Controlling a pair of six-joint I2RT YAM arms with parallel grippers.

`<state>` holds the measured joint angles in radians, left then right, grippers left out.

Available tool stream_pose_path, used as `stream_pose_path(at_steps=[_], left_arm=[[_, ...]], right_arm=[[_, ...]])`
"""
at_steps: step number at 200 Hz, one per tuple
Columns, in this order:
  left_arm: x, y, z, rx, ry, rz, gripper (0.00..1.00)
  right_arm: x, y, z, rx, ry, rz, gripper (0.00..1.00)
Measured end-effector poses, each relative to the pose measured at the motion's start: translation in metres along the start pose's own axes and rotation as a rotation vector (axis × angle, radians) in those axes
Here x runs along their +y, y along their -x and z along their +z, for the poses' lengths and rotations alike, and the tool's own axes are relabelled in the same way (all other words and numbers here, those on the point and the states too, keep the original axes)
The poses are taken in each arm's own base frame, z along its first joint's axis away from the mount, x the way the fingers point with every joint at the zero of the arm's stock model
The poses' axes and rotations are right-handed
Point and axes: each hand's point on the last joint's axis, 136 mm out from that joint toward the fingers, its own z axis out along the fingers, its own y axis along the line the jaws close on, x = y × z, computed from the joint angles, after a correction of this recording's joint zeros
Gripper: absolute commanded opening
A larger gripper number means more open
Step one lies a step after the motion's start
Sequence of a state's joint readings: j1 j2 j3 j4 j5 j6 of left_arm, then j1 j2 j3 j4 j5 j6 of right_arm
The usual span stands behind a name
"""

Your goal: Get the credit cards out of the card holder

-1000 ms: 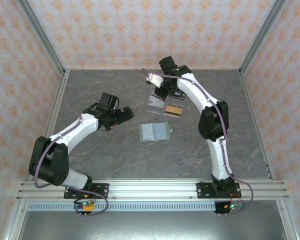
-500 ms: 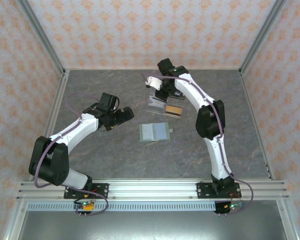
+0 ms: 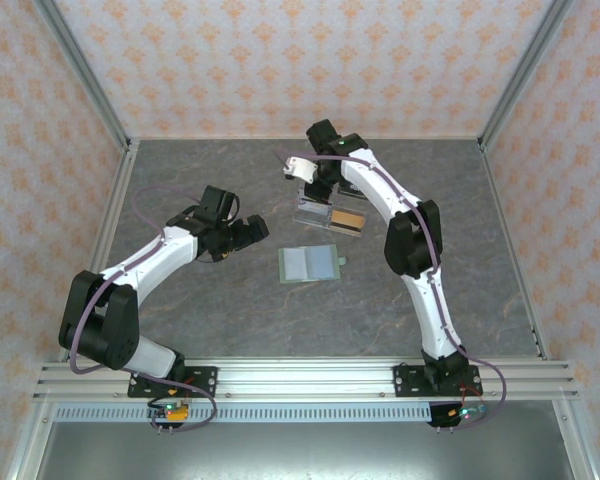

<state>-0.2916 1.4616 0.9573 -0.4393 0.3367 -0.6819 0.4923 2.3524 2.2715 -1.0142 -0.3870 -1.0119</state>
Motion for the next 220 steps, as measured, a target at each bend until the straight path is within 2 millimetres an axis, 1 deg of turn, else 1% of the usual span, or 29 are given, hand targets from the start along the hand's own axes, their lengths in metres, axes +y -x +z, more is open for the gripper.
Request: stream_pose_path(at_steps=[54, 113, 161, 181, 190, 220], left_arm=[[-0.001, -0.001, 0.000, 0.004, -0.003, 0.000, 1.00], [-0.001, -0.003, 0.003, 0.019, -0.007, -0.002, 1.00], [0.000, -0.004, 0.004, 0.026, -0.006, 0.000, 1.00], [0.000, -0.004, 0.004, 0.026, -0.006, 0.000, 1.00], [0.000, -0.004, 0.004, 0.027, -0.005, 0.000, 1.00], [0.000, -0.004, 0.004, 0.027, -0.006, 0.000, 1.00]], right_arm=[[-0.002, 0.001, -0.001, -0.003, -0.007, 0.002, 0.00], [-0.006, 0.009, -0.005, -0.027, -0.019, 0.001, 0.00], [-0.005, 0.007, -0.001, -0.021, -0.013, 0.007, 0.00], [-0.004, 0.006, 0.003, -0.016, -0.007, 0.007, 0.05], [-0.004, 0.005, 0.005, -0.013, -0.005, 0.007, 0.10], [-0.004, 0.005, 0.007, -0.006, -0.009, -0.003, 0.19]])
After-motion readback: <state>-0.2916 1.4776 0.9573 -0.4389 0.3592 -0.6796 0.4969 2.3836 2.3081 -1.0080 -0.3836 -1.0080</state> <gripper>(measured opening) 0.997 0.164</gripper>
